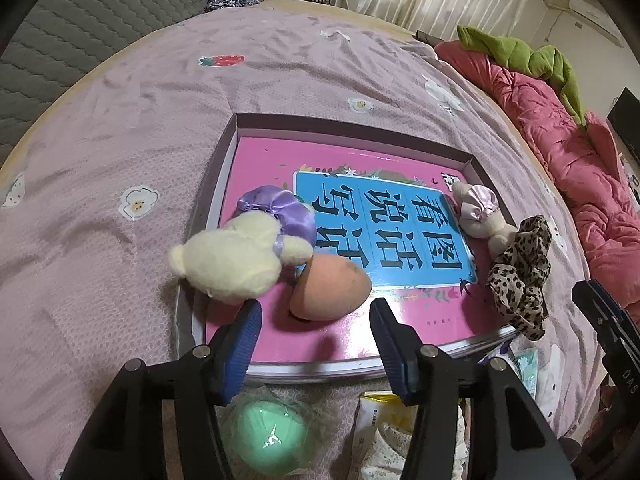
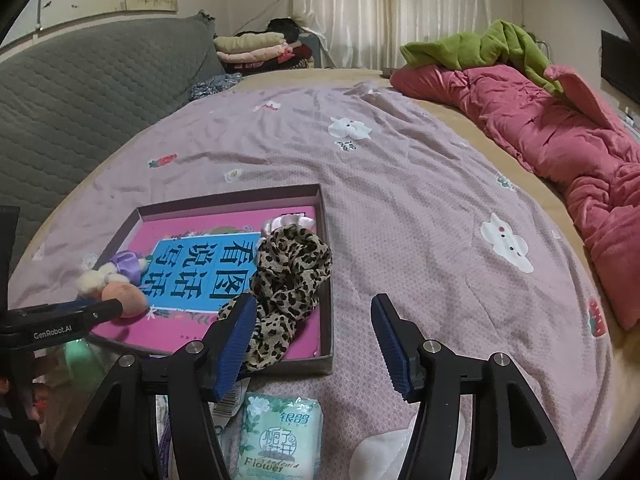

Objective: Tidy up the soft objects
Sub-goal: 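Withdraw both open tools from the tray back toward the loose items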

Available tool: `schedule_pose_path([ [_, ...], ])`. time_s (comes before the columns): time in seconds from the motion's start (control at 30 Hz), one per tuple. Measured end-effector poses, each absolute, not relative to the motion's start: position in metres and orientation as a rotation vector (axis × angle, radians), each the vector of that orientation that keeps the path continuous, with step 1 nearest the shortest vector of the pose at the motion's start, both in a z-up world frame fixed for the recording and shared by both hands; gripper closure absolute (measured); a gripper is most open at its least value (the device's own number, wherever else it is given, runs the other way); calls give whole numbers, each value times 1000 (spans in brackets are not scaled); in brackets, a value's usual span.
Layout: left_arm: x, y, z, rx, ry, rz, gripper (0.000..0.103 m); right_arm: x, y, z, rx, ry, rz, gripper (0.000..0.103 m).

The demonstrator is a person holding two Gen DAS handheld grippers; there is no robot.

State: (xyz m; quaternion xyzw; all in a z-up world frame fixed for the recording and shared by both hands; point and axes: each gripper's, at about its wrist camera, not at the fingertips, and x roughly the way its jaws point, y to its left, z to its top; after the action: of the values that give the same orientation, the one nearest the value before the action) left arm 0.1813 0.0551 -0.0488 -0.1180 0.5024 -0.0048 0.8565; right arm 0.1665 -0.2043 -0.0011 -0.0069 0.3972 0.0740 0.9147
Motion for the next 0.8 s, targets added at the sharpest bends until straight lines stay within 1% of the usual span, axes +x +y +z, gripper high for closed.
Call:
schedule_pose_path([
  [0.4, 171, 56, -28, -248, 1015, -12, 47, 159, -203, 13, -12, 790, 156, 40],
  [0.47, 170, 55, -24, -249, 1008, -14, 46, 157, -202, 16, -12, 785, 158, 40],
  [0.57, 167, 53, -18, -240, 996, -14, 41, 154, -200, 19, -22, 776, 155, 38],
  [0.8, 160, 53, -8, -235, 973, -14, 40, 149, -200, 25, -21, 764, 158, 36],
])
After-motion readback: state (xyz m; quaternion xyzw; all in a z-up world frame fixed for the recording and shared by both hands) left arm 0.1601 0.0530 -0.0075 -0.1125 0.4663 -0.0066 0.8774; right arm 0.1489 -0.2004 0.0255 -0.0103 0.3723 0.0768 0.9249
